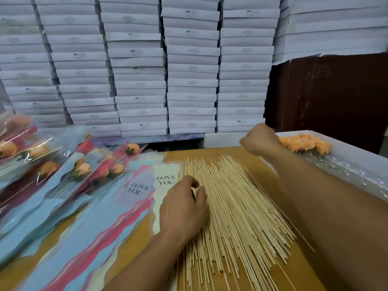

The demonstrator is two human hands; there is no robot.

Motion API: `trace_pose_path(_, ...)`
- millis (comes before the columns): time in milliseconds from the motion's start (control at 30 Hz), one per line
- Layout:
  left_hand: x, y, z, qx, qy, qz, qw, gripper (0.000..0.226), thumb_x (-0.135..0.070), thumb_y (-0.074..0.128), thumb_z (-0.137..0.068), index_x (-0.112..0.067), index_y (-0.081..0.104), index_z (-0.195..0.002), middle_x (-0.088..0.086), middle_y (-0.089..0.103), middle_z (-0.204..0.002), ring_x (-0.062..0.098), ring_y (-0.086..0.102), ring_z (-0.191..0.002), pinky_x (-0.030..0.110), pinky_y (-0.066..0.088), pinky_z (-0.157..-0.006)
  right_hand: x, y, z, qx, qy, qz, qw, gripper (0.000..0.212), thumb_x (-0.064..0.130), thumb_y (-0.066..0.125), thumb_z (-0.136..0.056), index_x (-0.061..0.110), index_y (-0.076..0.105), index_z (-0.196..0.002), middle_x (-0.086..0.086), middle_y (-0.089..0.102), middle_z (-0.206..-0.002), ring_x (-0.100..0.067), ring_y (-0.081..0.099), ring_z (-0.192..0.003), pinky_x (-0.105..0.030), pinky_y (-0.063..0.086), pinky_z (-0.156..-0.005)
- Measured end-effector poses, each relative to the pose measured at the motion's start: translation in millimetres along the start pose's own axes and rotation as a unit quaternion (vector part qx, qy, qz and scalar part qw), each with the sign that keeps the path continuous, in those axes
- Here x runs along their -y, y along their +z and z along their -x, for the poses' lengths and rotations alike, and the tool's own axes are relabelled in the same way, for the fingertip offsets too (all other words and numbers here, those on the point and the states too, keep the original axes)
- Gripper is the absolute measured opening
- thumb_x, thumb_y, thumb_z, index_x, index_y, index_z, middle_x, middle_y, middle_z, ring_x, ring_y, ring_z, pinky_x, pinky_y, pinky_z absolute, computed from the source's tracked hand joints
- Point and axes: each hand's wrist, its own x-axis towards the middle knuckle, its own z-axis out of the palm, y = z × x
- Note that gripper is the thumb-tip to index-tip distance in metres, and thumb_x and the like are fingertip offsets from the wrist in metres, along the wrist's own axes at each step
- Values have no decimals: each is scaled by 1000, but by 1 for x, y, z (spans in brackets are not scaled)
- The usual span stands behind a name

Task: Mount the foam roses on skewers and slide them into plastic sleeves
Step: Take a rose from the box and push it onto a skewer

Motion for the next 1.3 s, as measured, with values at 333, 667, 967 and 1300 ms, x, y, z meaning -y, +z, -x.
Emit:
trace_pose_path(333,-1,4,3,-15,53,-4,998,14,-44,46,-99,-33,52,-105,-7,55,-78,14,58,-78,36,46,-69,-91,-25,-98,7,52,237,970,57,19,62,-95,15,44,-149,-17,50,-146,-41,43,-129,-45,45,-100)
trace_pose_path(667,-2,6,6,-10,71,0,997,16,-47,46,-98,-34,54,-103,-10,51,-74,9,55,-75,30,39,-64,-108,-9,-90,104,34,261,959,41,26,54,-100,23,58,-141,-17,36,-151,-38,45,-131,-48,41,-111)
trace_pose_path(967,-1,6,5,-2,71,-2,997,16,-46,46,-98,-33,54,-99,-10,51,-73,8,53,-73,29,37,-62,-104,-6,-95,126,17,202,971,24,15,56,-101,2,69,-116,-17,68,-107,-29,64,-98,-33,49,-80)
trace_pose_path(1300,2,9,2,-7,75,15,997,17,-41,50,-98,-28,57,-90,-8,50,-67,11,50,-66,27,32,-58,-105,-27,-101,-16,26,166,986,19,13,74,-85,-4,73,-93,-21,65,-89,-35,60,-83,-37,52,-69)
